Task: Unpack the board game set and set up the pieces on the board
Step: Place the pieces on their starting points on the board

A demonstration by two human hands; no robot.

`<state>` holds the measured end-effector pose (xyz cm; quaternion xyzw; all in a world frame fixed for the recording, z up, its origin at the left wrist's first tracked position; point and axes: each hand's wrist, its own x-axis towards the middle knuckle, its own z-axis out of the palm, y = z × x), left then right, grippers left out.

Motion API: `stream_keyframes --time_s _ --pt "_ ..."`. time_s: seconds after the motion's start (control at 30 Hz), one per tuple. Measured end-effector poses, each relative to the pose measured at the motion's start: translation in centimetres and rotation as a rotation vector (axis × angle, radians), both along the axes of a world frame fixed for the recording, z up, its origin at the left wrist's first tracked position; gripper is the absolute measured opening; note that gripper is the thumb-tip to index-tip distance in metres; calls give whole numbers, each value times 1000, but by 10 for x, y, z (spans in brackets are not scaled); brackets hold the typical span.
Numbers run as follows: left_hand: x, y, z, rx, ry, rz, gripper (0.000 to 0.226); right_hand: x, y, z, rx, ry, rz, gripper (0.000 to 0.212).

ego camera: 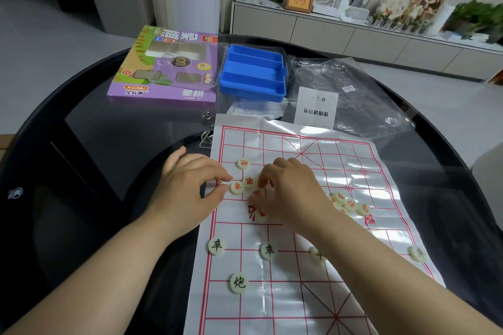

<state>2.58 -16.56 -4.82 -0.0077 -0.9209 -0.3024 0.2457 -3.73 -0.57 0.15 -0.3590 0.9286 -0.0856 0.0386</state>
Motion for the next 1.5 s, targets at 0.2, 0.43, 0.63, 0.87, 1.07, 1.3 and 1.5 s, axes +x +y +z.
stream_keyframes --time_s 0.2,0.43,0.63,0.87,1.07,1.3,1.5 --pt "0 0 2 -7 0 -15 35 -2 -1 0 21 -48 11 28" --pt "2 2 4 -37 -38 -40 33 -10 22 13 -121 -56 -8 24" --pt "0 15 14 -94 -44 -84 37 -44 70 26 -233 -182 -208 8" --pt "-33 44 39 -248 -350 -119 36 -45 75 7 -99 -285 -173 21" --pt "-45 50 38 -343 -436 -69 40 -47 78 6 -103 -274 -128 28" --pt "-41 55 36 -318 -419 -49 39 -48 84 5 -115 -299 -91 30" --pt "-42 57 38 -290 -418 -19 39 -46 80 5 -176 -299 -85 40"
